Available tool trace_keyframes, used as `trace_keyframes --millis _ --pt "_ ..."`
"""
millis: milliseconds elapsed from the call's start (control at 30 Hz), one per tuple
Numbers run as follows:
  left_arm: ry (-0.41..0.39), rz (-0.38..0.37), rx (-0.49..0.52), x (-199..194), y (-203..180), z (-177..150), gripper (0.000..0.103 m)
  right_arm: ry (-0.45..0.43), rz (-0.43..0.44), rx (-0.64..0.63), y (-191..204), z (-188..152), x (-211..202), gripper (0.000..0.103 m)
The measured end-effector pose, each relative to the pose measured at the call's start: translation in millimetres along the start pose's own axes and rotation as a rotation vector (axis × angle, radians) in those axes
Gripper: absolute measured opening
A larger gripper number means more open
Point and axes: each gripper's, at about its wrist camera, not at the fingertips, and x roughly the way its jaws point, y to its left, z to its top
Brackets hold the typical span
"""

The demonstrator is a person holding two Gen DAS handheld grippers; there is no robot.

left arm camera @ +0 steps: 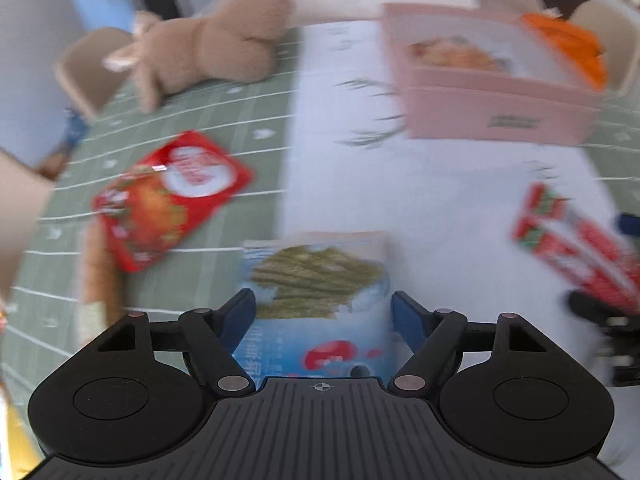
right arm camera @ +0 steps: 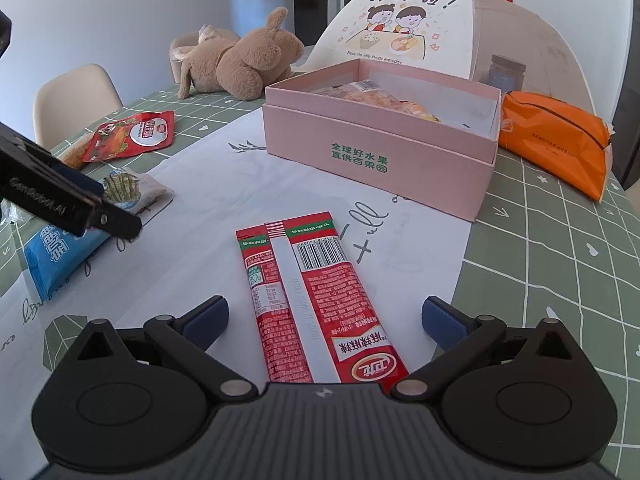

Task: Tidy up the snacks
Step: 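Close the right tool on the red sausage sticks while the left tool grasps the blue seaweed packet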

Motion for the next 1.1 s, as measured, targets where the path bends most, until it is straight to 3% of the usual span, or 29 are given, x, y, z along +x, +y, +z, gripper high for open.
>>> trace_keyframes --millis 67,200,233,367,800,933,1033,1067,1100 --pt "0.015 0.007 -0.031 6.0 11.4 2.2 0.083 0.000 0.000 0.000 0.0 -0.1 0.1 0.103" --pt "0.040 -0.068 -0.178 17.6 41.0 7.5 0.086 0.000 0.000 0.000 -0.1 -0.2 0.3 0.103" --pt "0.038 -0.058 -0.198 19.3 45.6 8.7 0.085 0.000 0.000 0.000 -0.1 -0.3 0.4 0.103" --pt "0.041 -0.039 -0.207 21.4 44.3 12.6 0.085 0.000 0.001 0.000 -0.2 -0.3 0.5 0.103" --pt "0.048 -0.165 0.009 -11.2 -32.0 -16.2 0.085 0.018 0.024 -0.022 -2.4 2.8 1.7 0.103" --pt "0.054 -0.202 0.057 -16.4 -36.3 -23.6 0.085 0.044 0.035 -0.016 -3.2 16.0 11.7 0.103" --pt "0.070 -0.202 0.061 -17.1 -32.7 -25.1 0.085 0.054 0.014 -0.018 2.5 25.6 13.3 0.080" --pt "0.073 -0.198 0.061 -18.1 -31.3 -26.2 0.085 0.061 0.022 -0.030 5.2 28.4 10.6 0.057" --pt "0.075 -0.198 0.059 -18.9 -29.6 -27.3 0.085 0.074 0.018 -0.037 8.0 30.6 8.5 0.052"
